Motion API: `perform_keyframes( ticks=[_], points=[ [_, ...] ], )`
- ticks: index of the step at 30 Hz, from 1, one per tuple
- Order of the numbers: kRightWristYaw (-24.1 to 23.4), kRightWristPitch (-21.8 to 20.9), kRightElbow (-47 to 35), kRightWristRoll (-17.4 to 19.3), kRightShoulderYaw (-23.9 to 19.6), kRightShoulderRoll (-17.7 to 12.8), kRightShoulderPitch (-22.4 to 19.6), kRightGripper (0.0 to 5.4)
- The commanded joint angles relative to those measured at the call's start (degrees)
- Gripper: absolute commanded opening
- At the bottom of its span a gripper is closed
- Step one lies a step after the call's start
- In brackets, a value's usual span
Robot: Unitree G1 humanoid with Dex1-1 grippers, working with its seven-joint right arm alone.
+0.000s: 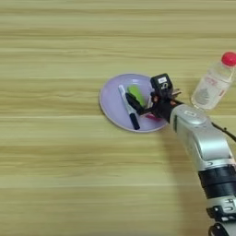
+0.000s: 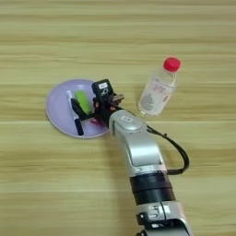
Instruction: Move the objects on the table
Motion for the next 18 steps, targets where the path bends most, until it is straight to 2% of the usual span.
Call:
perform_keyframes(
  ticks=[1,10,18],
  points=[
    [-0.7,-1.3,-4.0,-0.1,-1.0,-1.4,-2.1,5.39],
    [-0.8,-1.1,-5.1,0.0,-1.2,-1.8,-1.1,5.39],
    [-0.3,-1.1,-8.4,-1.7,-0.8,-4.3,3.2,5.39]
  ],
)
